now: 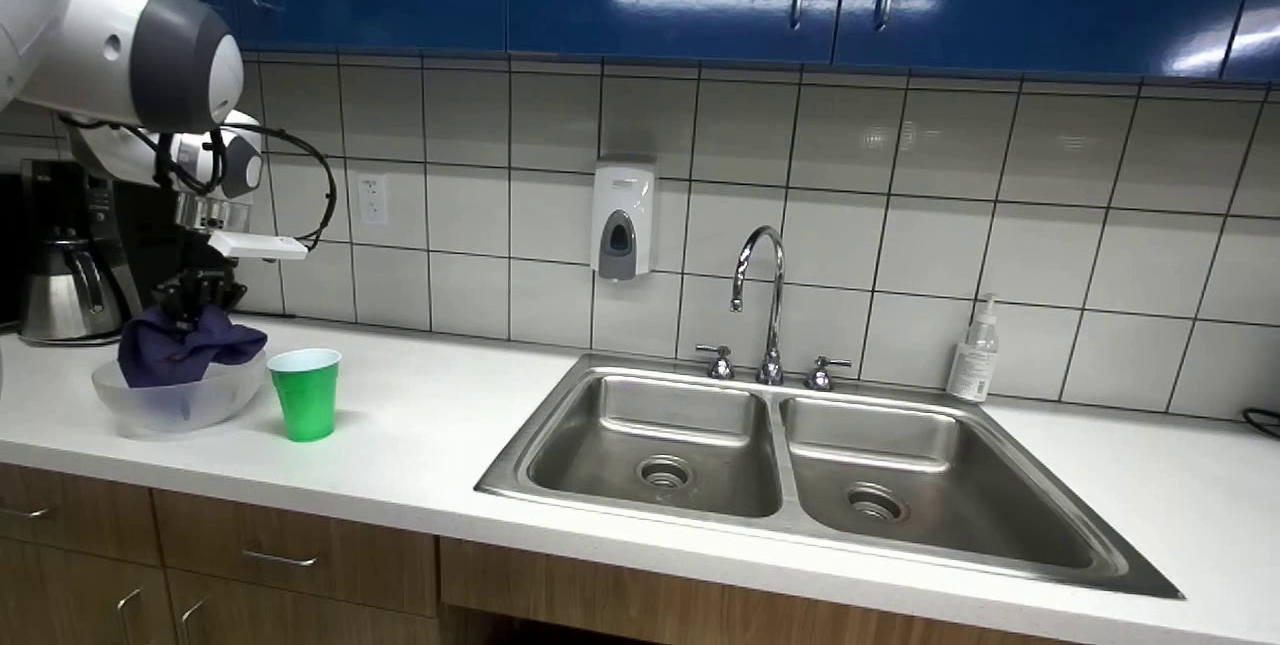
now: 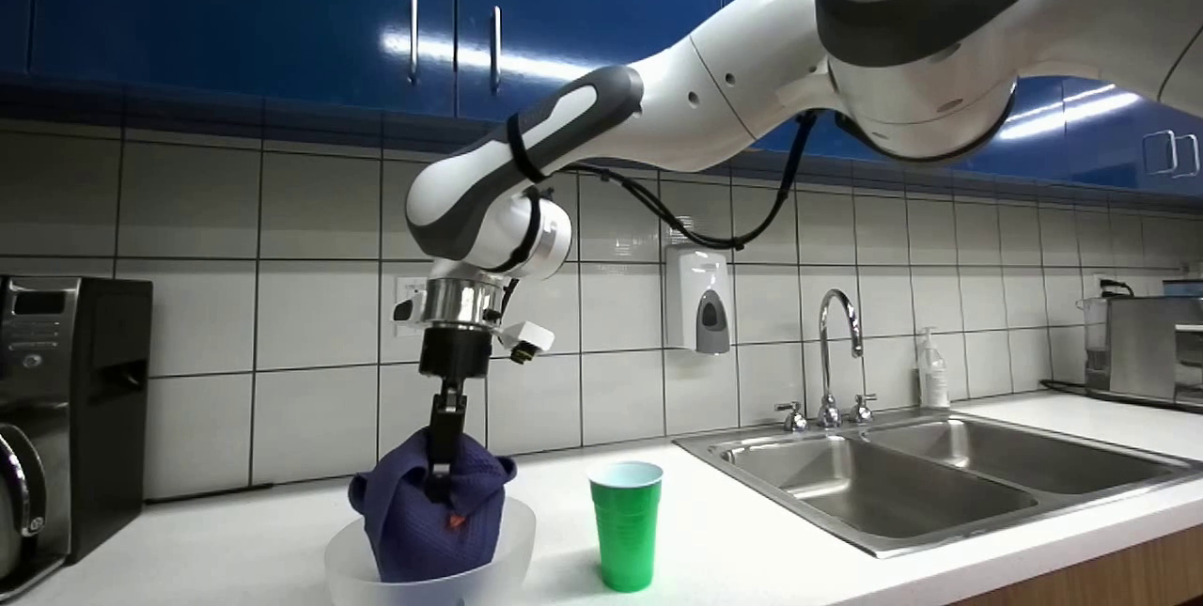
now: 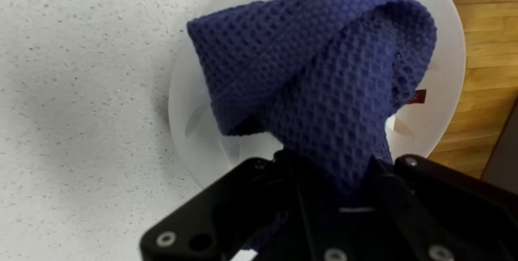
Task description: Put the blue cloth in the bowl.
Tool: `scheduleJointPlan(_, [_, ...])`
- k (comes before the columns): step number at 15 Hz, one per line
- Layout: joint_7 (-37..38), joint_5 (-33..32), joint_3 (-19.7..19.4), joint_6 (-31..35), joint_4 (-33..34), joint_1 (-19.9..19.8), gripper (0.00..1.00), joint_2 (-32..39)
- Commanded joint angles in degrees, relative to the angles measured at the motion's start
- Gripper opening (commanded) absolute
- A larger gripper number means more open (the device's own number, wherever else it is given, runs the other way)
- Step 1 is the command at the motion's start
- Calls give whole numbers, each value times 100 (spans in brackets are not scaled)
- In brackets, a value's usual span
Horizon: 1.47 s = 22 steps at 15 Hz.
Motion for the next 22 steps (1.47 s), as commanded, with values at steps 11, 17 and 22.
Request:
scheduleJointPlan(11, [-316, -200, -32, 156, -256, -3, 62, -107])
scheduleJointPlan(17, [-225, -391, -92, 436, -471, 9, 100, -232])
scheduleJointPlan(22, [-30, -716, -202, 687, -910, 27, 100, -537])
